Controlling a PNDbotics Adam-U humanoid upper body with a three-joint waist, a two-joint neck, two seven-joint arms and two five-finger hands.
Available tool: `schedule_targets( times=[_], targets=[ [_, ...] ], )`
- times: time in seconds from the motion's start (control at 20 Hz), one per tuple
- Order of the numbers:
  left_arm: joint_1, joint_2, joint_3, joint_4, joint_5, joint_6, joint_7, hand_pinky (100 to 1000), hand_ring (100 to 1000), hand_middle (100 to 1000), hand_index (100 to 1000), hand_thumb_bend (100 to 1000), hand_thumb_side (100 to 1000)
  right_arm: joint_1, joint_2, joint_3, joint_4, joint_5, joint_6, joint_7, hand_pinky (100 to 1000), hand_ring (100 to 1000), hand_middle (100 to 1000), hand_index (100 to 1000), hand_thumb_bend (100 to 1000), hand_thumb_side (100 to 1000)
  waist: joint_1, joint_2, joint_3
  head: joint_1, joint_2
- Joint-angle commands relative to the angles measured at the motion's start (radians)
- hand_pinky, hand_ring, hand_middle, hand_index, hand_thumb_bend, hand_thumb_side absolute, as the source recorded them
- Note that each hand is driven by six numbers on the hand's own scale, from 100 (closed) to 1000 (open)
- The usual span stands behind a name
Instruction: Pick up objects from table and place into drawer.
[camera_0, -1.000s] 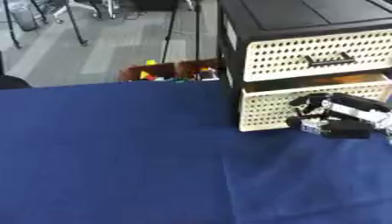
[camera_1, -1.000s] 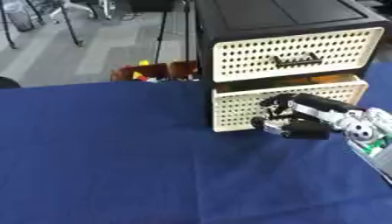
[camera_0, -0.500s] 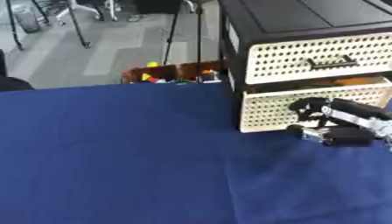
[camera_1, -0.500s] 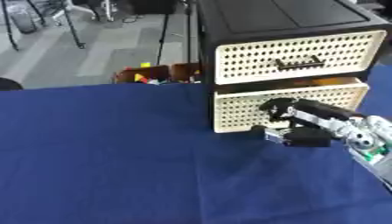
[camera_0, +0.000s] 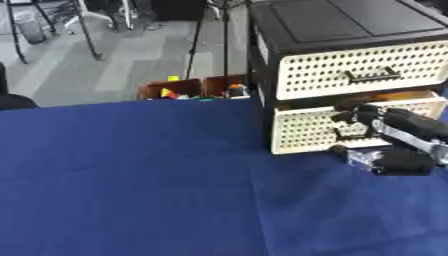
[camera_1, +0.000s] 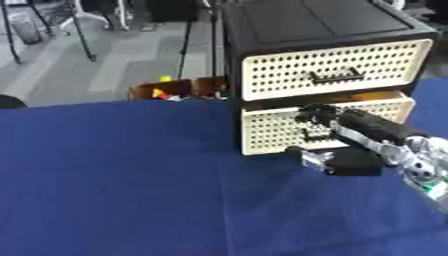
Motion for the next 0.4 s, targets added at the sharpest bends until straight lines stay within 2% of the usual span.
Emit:
schedule_targets(
  times=[0.05, 0.15, 0.4],
  targets=[
    [0.001, 0.006, 0.003, -0.018, 0.003, 0.001, -0.007, 446, 603, 613, 740, 182, 997, 0.006, -0.041, -0.031, -0.045, 0.035, 0.002, -0.055, 681, 886, 997, 956, 389, 1000, -0.001, -0.028, -0.004, 0.002, -0.012],
    [0.002, 0.007, 0.006, -0.018, 0.004, -0.001, -0.007, 446, 604, 613, 739, 183, 995, 0.026, -0.043, -0.049, -0.083, 0.034, 0.015, -0.086, 660, 863, 943, 929, 393, 1000, 0.001, -0.03, -0.008, 0.005, -0.007],
    [0.003, 0.009, 0.012, -0.018, 0.004, -0.004, -0.002, 447, 604, 614, 739, 184, 993, 0.095, -0.042, -0.116, -0.208, -0.023, 0.047, -0.183, 636, 838, 917, 936, 377, 1000, 0.007, -0.033, -0.022, 0.015, -0.002]
  ],
)
